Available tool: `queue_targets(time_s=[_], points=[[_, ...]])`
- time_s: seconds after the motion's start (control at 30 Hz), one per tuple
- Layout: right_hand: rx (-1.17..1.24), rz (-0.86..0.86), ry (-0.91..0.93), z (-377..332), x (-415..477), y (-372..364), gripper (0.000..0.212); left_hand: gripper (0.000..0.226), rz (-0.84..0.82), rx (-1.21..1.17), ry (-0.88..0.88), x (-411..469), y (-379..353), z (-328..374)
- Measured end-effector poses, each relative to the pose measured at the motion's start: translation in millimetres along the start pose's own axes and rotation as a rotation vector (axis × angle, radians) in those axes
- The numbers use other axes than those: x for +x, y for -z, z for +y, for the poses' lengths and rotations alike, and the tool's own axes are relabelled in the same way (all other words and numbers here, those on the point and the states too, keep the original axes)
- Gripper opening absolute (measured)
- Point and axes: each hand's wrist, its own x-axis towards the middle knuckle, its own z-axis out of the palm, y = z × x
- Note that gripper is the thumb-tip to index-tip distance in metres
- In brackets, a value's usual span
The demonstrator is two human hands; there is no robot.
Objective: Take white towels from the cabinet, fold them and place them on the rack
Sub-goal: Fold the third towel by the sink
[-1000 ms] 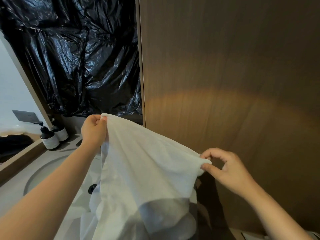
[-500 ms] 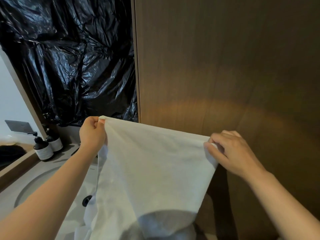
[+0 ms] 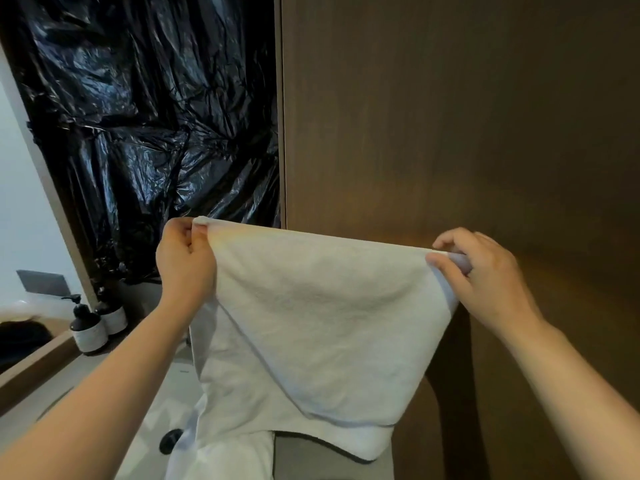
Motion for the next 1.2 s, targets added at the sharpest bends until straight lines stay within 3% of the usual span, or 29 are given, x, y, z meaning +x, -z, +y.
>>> queue_targets(time_s=[0.17, 0.33, 0.57, 0.7, 0.93, 1.07, 1.2], points=[[-0.096, -0.135, -0.058, 8.0, -9.0, -14.1, 0.034, 0.010, -0.041, 0.023, -0.003, -1.4, -0.8, -11.6], [-0.200, -0.381, -0.147, 18.0, -31.3, -40.6, 0.017, 0.010, -0.108, 0.070, 0.043, -20.7, -4.8, -28.7], [-0.214, -0.450, -0.250, 16.8, -58.2, -58.0, 0.015, 0.014, -0.172, 0.081, 0.107, -53.0, -2.9, -34.6], [-0.007, -0.467, -0.251, -8.4, -67.4, -63.0, 0.033, 0.009, -0.309, 0.016, 0.038, -84.4, -1.1, -17.2], [0.516, -0.391, -0.371, -69.8, -105.7, -78.7, 0.022, 0.010, -0.572, -0.126, 0.003, -150.0, -2.8, -1.1], [0.642, -0.338, -0.498, -81.5, -127.8, -87.7, 0.017, 0.005, -0.651, -0.158, 0.015, -170.5, 2.7, 0.1], [0.651, -0.352, -0.440, -85.3, -137.5, -87.2, 0.015, 0.007, -0.685, -0.118, 0.082, -184.3, 6.8, 0.5]])
